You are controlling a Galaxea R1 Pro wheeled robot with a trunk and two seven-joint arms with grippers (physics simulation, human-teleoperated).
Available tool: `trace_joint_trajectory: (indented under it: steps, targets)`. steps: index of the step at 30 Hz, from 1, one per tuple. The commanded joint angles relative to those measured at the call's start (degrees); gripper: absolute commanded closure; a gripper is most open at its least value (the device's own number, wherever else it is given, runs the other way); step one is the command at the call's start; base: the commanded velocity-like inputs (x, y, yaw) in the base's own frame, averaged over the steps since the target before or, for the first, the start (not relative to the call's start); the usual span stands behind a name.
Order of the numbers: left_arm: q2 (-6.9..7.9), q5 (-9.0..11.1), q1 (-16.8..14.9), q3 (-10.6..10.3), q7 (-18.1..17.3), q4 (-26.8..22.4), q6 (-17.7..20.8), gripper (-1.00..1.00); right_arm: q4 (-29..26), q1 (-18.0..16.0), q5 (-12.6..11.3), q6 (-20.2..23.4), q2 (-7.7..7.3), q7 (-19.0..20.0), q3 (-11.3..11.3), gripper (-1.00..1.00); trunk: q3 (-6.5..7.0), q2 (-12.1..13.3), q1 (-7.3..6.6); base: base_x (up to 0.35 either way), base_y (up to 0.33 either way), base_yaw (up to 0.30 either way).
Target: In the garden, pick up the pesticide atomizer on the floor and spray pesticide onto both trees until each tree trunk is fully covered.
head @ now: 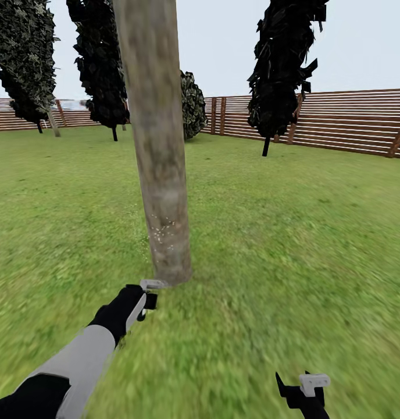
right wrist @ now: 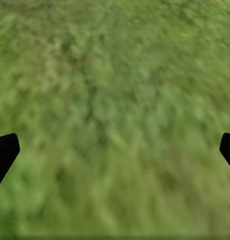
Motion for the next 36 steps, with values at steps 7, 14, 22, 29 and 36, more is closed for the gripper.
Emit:
trace_joint_trajectory:
  steps: [7, 14, 22, 29, 36]
  targets:
    - [0.85, 0.61, 0.01, -0.26, 0.12, 0.01, -0.13, 1.00, 0.04, 0.00, 0.00, 0.00, 0.00, 0.00, 0.00, -1.00, 0.00, 0.00, 0.00, 0.060, 0.000, 0.000]
    - [-1.76, 0.60, 0.01, -0.28, 0.15, 0.31, -0.06, 1.00, 0.03, 0.00, 0.00, 0.00, 0.00, 0.00, 0.00, -1.00, 0.00, 0.00, 0.00, 0.199, 0.000, 0.000]
    - [-1.37, 0.32, 0.01, -0.08, 0.08, 3.47, -0.05, 1.00, 0.04, 0.00, 0.00, 0.00, 0.00, 0.00, 0.00, -1.00, 0.00, 0.00, 0.00, 0.007, 0.000, 0.000]
    - [0.37, 0.64, 0.01, -0.14, 0.01, 4.79, -0.22, 1.00, 0.07, 0.00, 0.00, 0.00, 0.00, 0.00, 0.00, -1.00, 0.00, 0.00, 0.00, 0.000, 0.000, 0.000]
    - [-3.59, 0.64, -0.12, -0.23, 0.20, 3.68, -0.14, 1.00, 0.04, 0.00, 0.00, 0.00, 0.00, 0.00, 0.00, -1.00, 0.00, 0.00, 0.00, 0.000, 0.000, 0.000]
